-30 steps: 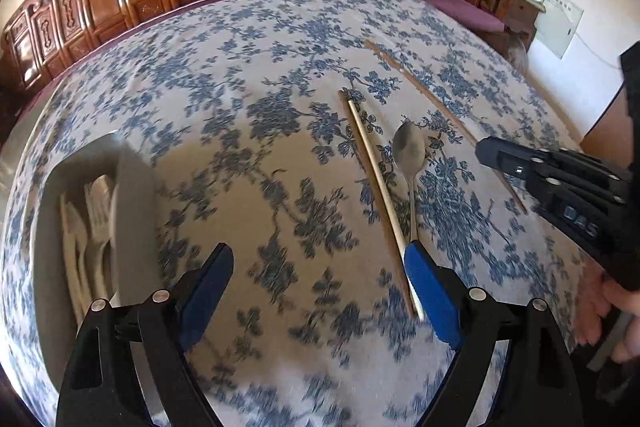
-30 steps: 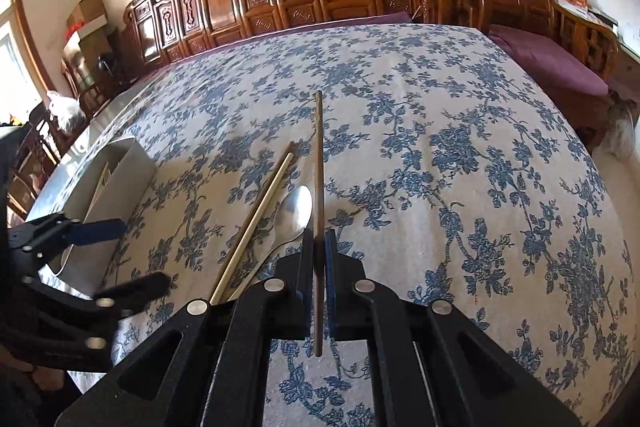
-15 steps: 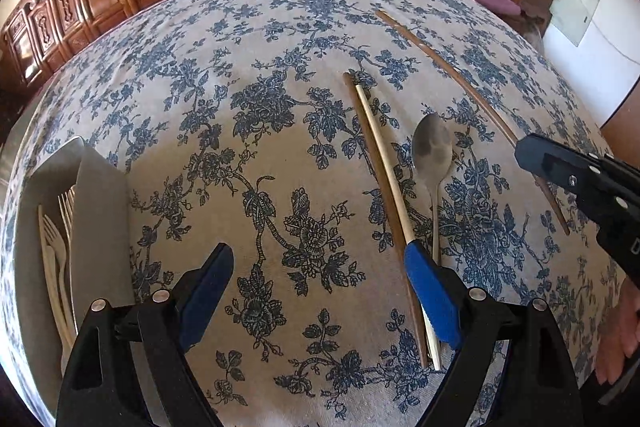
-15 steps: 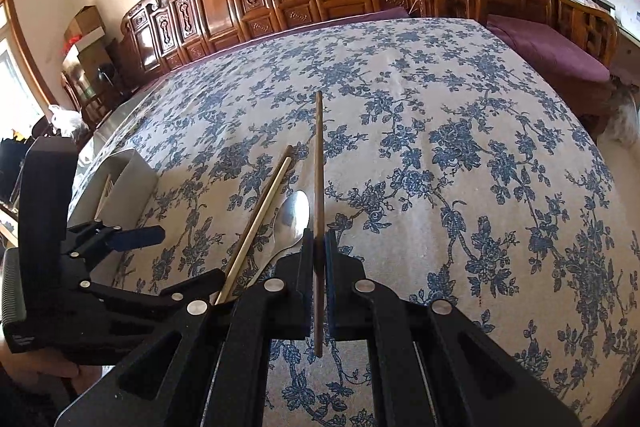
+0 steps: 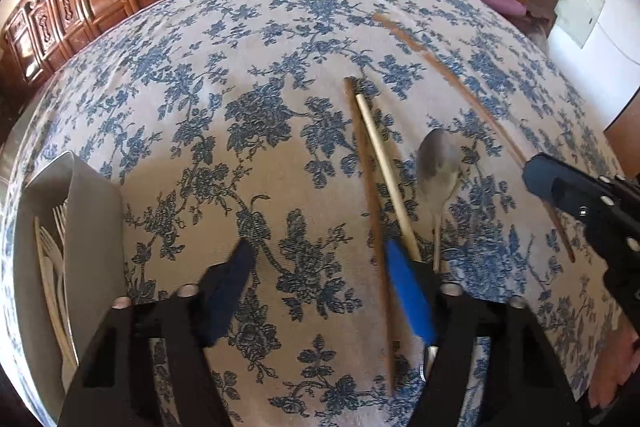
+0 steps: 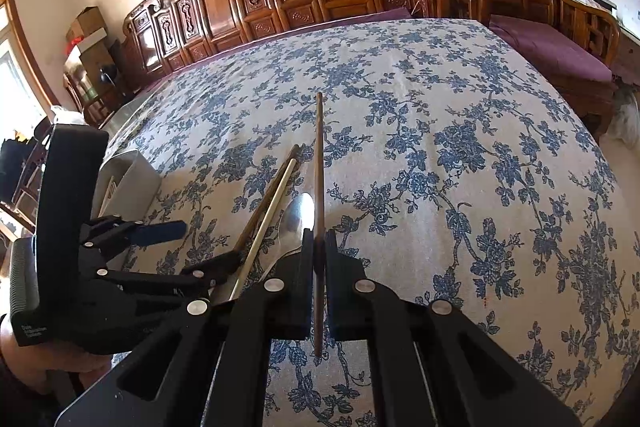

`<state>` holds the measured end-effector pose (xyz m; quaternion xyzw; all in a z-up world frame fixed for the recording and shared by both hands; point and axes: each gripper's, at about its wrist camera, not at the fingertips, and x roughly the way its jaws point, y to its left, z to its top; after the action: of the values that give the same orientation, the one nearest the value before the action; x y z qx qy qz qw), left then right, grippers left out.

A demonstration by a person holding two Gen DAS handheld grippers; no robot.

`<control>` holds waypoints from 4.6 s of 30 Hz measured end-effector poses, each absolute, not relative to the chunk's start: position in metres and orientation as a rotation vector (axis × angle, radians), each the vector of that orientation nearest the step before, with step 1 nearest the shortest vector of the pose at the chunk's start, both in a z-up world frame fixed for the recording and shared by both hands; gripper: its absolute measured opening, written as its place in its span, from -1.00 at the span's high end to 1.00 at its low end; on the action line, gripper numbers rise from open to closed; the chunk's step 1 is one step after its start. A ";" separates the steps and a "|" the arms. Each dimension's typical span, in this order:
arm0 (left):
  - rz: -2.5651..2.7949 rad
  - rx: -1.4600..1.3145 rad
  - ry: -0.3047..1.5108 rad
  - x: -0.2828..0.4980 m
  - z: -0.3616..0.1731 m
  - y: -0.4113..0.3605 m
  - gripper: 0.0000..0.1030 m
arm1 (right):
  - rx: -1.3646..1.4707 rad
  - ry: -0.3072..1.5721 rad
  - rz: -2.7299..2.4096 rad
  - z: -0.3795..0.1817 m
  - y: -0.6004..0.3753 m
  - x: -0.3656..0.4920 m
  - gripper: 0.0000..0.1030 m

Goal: Organize utensils
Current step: 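Grasp a dark wooden chopstick with the left tool while the right tool holds its chopstick, then carry the dark chopstick into the grey tray and open the left tool, then lower the held chopstick into the grey tray and open the right tool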

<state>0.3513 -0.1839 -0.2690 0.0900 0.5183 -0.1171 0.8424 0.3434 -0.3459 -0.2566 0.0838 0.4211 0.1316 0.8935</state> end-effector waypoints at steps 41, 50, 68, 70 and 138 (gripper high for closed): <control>-0.268 0.148 0.961 0.303 -0.191 -0.109 0.92 | 0.086 0.725 0.328 -0.221 -0.318 0.316 0.89; -0.240 0.138 0.933 0.294 -0.172 -0.084 0.92 | 0.098 0.703 0.379 -0.210 -0.301 0.307 0.89; -0.153 0.099 1.012 0.293 -0.194 -0.011 0.92 | 0.071 0.687 0.444 -0.200 -0.275 0.296 0.89; -0.145 0.099 1.029 0.296 -0.201 -0.007 0.92 | 0.071 0.691 0.442 -0.201 -0.275 0.297 0.89; 0.024 -0.008 0.858 0.249 -0.171 0.094 -0.78 | -0.104 0.832 0.544 -0.211 -0.082 0.309 0.89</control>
<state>0.2489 0.0943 -0.1712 -0.0037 0.4161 0.0118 0.9092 0.3086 -0.0819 -0.2114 -0.0499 0.3991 0.2607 0.8776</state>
